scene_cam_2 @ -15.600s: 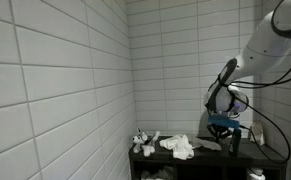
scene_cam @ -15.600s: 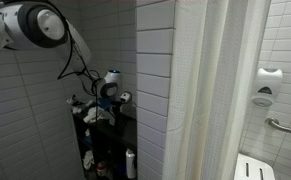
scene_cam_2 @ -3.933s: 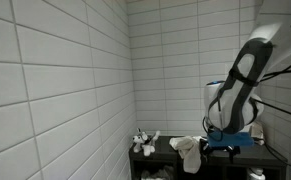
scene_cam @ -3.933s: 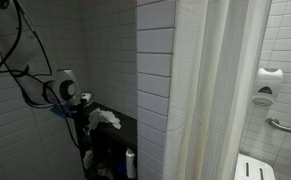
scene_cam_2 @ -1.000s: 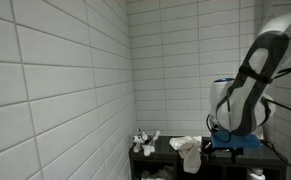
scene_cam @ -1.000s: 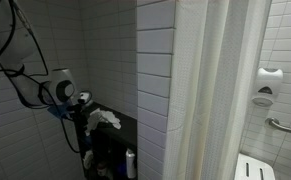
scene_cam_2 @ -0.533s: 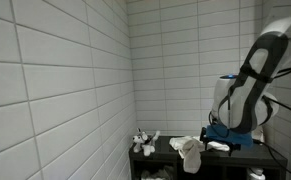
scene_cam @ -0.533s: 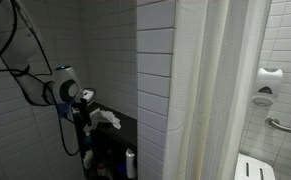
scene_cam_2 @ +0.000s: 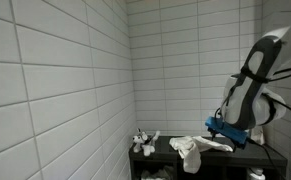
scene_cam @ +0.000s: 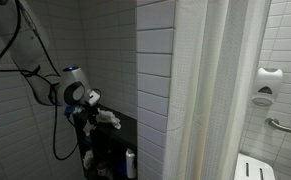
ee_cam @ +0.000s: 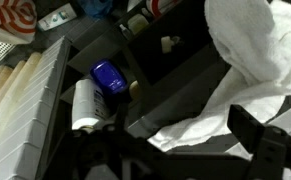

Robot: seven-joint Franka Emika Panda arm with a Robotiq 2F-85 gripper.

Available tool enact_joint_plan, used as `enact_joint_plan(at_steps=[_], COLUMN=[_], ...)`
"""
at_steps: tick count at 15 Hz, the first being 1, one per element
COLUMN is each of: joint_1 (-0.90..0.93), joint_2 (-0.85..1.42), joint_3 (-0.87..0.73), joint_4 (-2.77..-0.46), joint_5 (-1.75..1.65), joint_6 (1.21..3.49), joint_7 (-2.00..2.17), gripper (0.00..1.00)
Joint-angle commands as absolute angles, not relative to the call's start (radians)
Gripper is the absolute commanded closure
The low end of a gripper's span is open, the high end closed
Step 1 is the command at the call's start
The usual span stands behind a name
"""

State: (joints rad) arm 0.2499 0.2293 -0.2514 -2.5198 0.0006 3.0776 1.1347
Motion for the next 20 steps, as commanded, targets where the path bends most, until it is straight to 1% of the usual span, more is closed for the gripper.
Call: enact_joint_plan(at_steps=[1, 3, 4, 8, 12, 15, 18, 20], joint_1=[0.266, 0.228, 0.236, 0.212, 0.16, 0.081, -0.076, -0.129], joint_2=[0.281, 0.289, 0.299, 0.318, 0.323, 0.313, 0.33, 0.359], joint_3=[-0.291, -0.244, -0.256, -0.224, -0.182, -0.11, 0.047, 0.091], joint_4=[-2.482, -2.463, -2.45, -2.411, -2.379, -2.342, -2.258, -2.195], joint_5=[0.057, 0.124, 0.142, 0.213, 0.27, 0.311, 0.363, 0.407], joint_6=[3.14, 3.155, 3.159, 3.16, 3.14, 3.097, 2.987, 2.908], joint_7=[1.252, 1.287, 1.309, 1.344, 1.315, 1.279, 1.203, 1.166], gripper=[0.0, 0.0, 0.0, 0.0, 0.0, 0.0, 0.0, 0.0])
